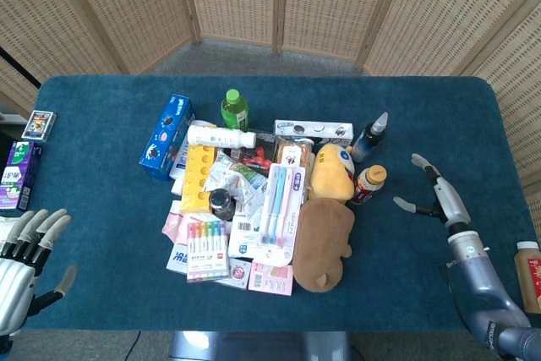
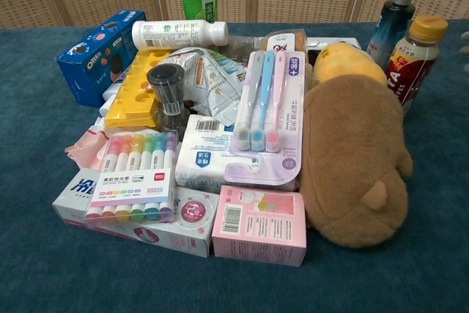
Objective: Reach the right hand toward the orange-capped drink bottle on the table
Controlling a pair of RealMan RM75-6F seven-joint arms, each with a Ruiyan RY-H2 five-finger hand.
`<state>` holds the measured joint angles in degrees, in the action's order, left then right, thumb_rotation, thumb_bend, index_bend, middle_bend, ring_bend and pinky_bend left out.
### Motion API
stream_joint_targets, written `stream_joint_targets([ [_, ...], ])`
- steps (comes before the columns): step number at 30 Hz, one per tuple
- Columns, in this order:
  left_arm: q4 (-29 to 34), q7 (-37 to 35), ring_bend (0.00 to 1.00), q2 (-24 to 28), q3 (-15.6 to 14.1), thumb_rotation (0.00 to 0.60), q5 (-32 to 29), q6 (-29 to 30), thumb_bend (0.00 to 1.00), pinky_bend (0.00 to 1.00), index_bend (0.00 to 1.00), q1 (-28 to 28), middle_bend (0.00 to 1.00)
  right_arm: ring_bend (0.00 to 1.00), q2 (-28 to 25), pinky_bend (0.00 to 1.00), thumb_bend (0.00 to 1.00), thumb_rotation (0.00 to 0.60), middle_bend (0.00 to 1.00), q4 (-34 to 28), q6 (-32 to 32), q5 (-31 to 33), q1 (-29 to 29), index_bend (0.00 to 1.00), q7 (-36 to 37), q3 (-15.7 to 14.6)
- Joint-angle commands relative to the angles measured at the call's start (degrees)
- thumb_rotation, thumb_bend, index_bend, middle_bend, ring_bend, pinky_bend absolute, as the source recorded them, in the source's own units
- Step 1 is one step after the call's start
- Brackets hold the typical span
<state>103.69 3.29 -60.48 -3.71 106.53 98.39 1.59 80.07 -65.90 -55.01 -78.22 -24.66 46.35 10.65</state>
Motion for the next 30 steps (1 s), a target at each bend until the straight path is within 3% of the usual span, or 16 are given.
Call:
stream_joint_targets([
  [1, -0.01, -0.05, 0.02, 0.07, 0.0, 0.6, -0.11, 0.33, 0.46, 0.0, 0.07, 0.25, 0.13, 0.0, 0.66, 0.0, 0.14, 0.379, 0.13, 0.33, 0.69, -0.36, -0.96, 0.0, -0.39, 0.02],
  [15, -3.15, -3.72, 0.02, 0.01, -0.11, 0.6, -1.37, 2.4, 0.45, 0.0, 0.07, 1.67, 0.13, 0.0, 1.04, 0.0, 0.14, 0.379, 0.17, -4.12, 3.59, 2.43, -4.71, 0.0, -7.97, 1.58],
  [18, -4.01, -4.79, 0.02, -0.06, -0.04, 0.6, -1.67, 2.87, 0.46, 0.0, 0.07, 1.9, 0.13, 0.0, 1.59, 0.0, 0.14, 0.376, 0.21, -5.53, 3.79, 4.07, -5.27, 0.0, -10.64, 2.27],
  [21, -4.82, -5.77, 0.01, -0.16, 0.03, 0.6, -2.0, 3.22, 0.45, 0.0, 0.07, 2.09, 0.13, 0.06, 2.16, 0.0, 0.12, 0.387, 0.3, -6.52, 4.17, 6.23, -6.01, 0.0, -13.28, 3.34],
  [23, -5.38, -6.36, 0.01, -0.21, 0.0, 0.6, -2.25, 3.38, 0.45, 0.0, 0.07, 2.26, 0.13, 0.22, 2.79, 0.01, 0.12, 0.446, 0.44, -6.84, 3.84, 7.74, -6.44, 0.03, -15.73, 4.09],
  [25, -5.93, -7.0, 0.02, -0.34, 0.04, 0.6, -2.65, 3.64, 0.45, 0.0, 0.07, 2.48, 0.13, 0.45, 3.39, 0.12, 0.12, 0.536, 0.64, -7.28, 3.45, 9.03, -6.7, 0.24, -17.74, 4.63],
  [26, -6.17, -7.28, 0.02, -0.37, 0.05, 0.6, -2.83, 3.76, 0.45, 0.0, 0.07, 2.58, 0.13, 0.58, 3.6, 0.22, 0.12, 0.573, 0.76, -7.34, 3.37, 9.5, -6.8, 0.4, -18.69, 4.73],
  [28, -6.69, -7.94, 0.02, -0.45, 0.13, 0.6, -3.3, 3.98, 0.45, 0.0, 0.07, 2.78, 0.13, 0.8, 3.83, 0.43, 0.12, 0.6, 0.94, -7.7, 3.45, 10.34, -6.89, 0.65, -20.02, 4.8],
  [30, -7.04, -8.46, 0.01, -0.5, 0.2, 0.6, -3.57, 4.08, 0.45, 0.0, 0.07, 2.87, 0.13, 0.92, 4.11, 0.54, 0.12, 0.6, 1.0, -7.79, 2.87, 10.82, -6.63, 0.74, -19.78, 5.17],
])
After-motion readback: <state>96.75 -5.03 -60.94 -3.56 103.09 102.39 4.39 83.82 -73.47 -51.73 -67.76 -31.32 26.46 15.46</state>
